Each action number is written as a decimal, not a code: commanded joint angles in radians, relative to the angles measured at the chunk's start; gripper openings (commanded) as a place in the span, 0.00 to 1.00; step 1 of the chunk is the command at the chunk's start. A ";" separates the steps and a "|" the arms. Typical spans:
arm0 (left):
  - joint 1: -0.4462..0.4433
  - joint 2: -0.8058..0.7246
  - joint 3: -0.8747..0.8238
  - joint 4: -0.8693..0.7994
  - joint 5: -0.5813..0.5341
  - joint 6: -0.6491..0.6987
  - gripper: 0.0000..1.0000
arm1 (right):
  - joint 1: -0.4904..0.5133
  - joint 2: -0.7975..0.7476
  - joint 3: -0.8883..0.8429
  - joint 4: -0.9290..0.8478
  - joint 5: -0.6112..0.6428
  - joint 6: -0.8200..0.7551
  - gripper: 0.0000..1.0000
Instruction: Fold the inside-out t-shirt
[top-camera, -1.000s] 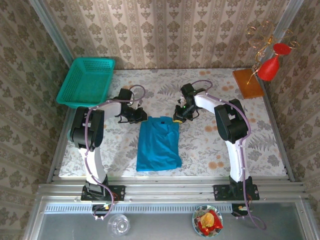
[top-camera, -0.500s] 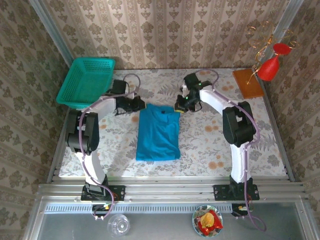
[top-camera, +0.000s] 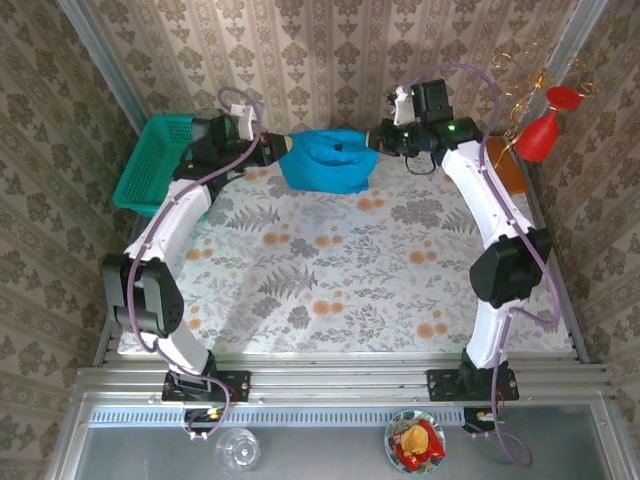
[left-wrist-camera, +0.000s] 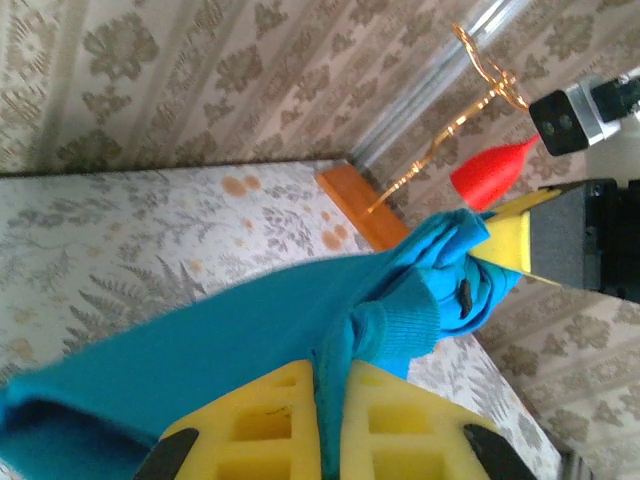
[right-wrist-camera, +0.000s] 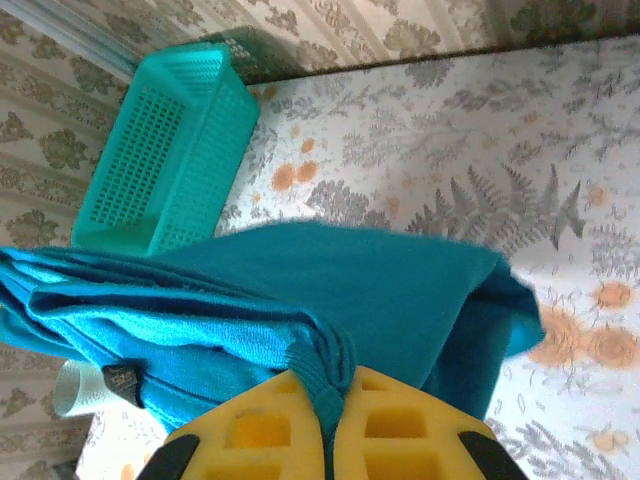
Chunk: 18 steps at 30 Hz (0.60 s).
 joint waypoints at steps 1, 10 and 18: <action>-0.003 -0.049 -0.186 0.109 0.068 -0.042 0.00 | 0.005 -0.053 -0.181 0.023 -0.061 -0.024 0.00; -0.058 -0.423 -0.700 0.135 -0.004 -0.084 0.00 | 0.119 -0.342 -0.722 0.217 -0.122 0.082 0.00; -0.049 -0.380 -0.710 0.021 -0.099 -0.024 0.00 | 0.186 -0.318 -0.813 0.264 -0.034 0.169 0.00</action>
